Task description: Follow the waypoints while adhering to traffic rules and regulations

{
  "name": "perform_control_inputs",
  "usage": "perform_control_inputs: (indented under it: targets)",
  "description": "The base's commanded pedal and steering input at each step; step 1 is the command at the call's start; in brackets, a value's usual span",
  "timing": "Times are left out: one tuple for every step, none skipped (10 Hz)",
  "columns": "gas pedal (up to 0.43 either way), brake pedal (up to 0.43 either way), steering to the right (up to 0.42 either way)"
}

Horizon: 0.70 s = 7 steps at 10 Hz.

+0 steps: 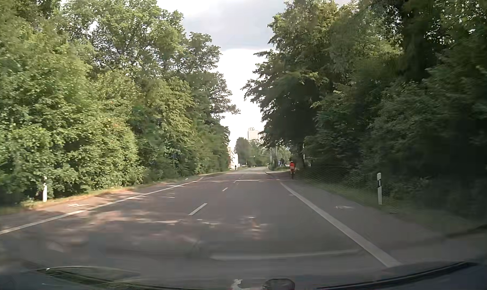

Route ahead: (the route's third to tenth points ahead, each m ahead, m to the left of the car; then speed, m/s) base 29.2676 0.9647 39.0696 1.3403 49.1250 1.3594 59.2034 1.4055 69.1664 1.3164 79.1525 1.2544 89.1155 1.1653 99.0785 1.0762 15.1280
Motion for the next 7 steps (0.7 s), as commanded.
perform_control_inputs:
  targets:
    - [0.118, 0.0, 0.001]
    - [0.118, 0.0, 0.001]
    - [0.118, 0.0, 0.001]
    - [0.118, 0.0, 0.001]
    - [0.118, 0.0, 0.0]
    - [0.118, 0.0, 0.001]
    - [0.118, 0.0, 0.0]
